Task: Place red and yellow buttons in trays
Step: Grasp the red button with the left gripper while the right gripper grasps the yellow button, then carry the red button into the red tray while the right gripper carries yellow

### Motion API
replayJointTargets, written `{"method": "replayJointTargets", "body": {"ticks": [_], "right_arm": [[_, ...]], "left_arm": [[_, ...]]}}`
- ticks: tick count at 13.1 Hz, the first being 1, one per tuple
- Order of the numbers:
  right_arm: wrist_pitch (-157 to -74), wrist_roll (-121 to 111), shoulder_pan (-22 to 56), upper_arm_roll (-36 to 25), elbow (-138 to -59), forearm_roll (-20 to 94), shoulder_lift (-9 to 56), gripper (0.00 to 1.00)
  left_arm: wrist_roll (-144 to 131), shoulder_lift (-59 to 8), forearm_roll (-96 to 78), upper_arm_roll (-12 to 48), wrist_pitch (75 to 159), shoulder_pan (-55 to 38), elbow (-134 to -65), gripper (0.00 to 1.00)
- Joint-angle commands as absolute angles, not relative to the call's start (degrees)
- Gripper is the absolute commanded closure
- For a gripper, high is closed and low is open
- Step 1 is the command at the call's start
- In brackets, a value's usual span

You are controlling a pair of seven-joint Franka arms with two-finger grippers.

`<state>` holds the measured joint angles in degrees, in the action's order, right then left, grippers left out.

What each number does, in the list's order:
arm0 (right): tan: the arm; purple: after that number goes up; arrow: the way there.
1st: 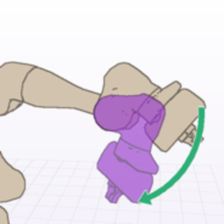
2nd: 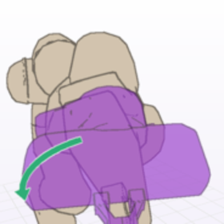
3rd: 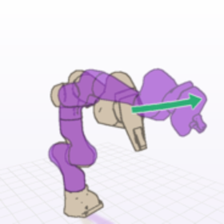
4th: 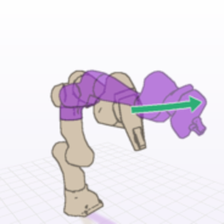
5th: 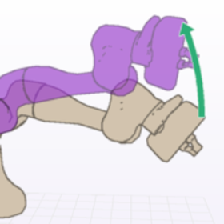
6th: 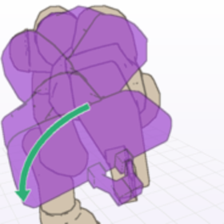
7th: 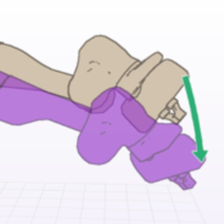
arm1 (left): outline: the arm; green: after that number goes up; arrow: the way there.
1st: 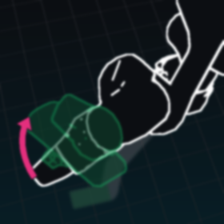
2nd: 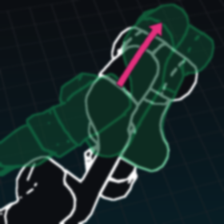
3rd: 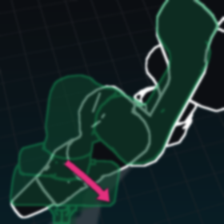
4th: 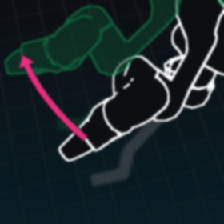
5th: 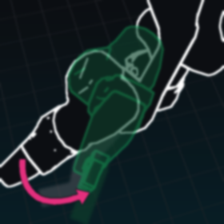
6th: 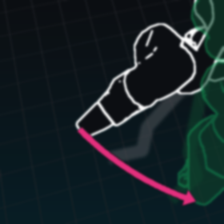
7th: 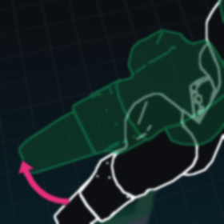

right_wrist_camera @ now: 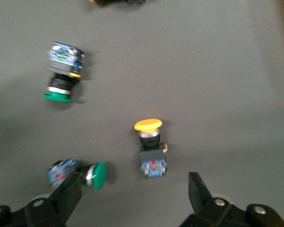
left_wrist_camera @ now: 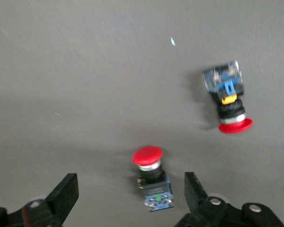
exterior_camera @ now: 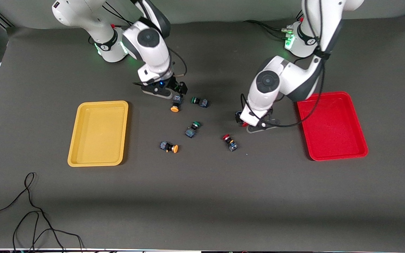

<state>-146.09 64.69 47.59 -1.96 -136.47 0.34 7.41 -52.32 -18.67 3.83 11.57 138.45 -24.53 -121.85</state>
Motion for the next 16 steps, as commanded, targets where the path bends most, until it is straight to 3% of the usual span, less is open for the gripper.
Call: {"method": "replayJointTargets", "body": {"ticks": [1,5,6,7,8,9,11,13,16], "right_arm": [[-152.5,65.9,48.7,-2.8,-137.2,-1.1,13.3,0.0],[-157.0,65.9,49.6,-2.7,-137.0,-1.1,18.7,0.0],[-158.2,65.8,49.8,-2.7,-136.9,-1.1,19.8,0.06],[-159.0,65.7,49.8,-2.7,-136.9,-1.1,20.6,0.19],[-159.1,65.3,49.8,-2.7,-136.8,-1.1,20.7,0.4],[-159.1,65.1,49.7,-2.7,-136.8,-1.1,20.8,0.59],[-158.7,64.8,49.7,-2.7,-136.8,-1.1,20.9,0.79],[-157.5,63.8,49.7,-3.0,-136.5,-1.1,19.3,0.81],[-144.7,63.7,49.2,-3.2,-131.8,-1.1,13.9,0.81]], "left_arm": [[-58.2,-18.6,4.9,10.5,145.7,-27.9,-126.7,0.0],[-59.8,-22.8,4.9,10.5,152.9,-28.4,-128.2,0.07],[-59.9,-23.8,4.9,10.5,154.2,-28.4,-128.1,0.12],[-59.9,-24.1,4.9,10.5,154.3,-28.4,-128.2,0.28],[-60.0,-24.0,4.9,10.5,154.3,-28.3,-128.1,0.85],[-60.8,-23.9,4.9,10.5,154.2,-28.3,-128.1,1.0],[-62.0,-24.0,4.9,10.5,153.5,-28.0,-127.7,1.0],[-61.1,-21.6,4.9,10.0,150.5,-27.3,-127.1,1.0],[-50.7,-13.9,5.1,9.3,135.9,-21.9,-124.4,1.0]]}}
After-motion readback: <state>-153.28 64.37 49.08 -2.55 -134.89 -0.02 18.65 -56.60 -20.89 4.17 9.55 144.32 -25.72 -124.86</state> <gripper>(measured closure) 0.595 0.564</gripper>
